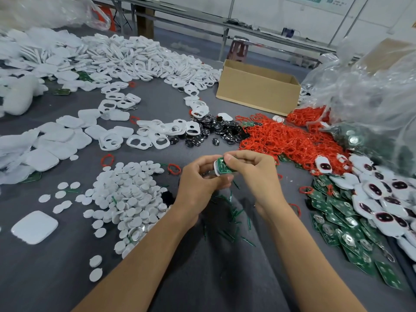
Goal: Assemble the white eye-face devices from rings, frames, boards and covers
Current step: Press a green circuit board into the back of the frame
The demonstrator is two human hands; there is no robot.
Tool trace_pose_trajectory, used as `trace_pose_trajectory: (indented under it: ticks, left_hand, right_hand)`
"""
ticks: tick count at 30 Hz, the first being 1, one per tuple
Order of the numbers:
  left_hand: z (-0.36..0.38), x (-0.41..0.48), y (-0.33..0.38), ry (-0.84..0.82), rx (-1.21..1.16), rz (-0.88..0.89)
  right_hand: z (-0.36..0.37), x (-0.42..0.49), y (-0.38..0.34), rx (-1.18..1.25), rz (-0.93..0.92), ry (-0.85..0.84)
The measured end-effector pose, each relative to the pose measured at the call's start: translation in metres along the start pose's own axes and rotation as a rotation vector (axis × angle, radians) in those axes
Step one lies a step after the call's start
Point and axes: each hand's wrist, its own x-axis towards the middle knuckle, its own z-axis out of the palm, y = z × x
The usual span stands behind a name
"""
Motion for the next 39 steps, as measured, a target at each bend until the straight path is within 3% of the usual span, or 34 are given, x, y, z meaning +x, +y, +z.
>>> trace_pose_trajectory:
  ticks: [10, 14, 21, 39]
  left_hand:
    - [0.002, -0.002, 0.004, 0.008, -0.027, -0.005]
    - [0.002, 0.000, 0.003, 0.022, -0.050, -0.016]
    - [-0.001, 0.002, 0.000, 0.015, -0.003, -0.033]
    - [0.000, 0.003, -0.001, 0.008, 0.021, -0.029]
  right_hand:
    - [0.002, 0.005, 0.013, -0.424, -0.218, 0.114]
    - [-0.007, 0.008, 0.007, -0.421, -0.299, 0.058]
    - [-0.022, 0.011, 0.002, -0.633, -0.358, -0.106]
    - [-0.024, 0.013, 0.005, -0.666, -0.378, -0.129]
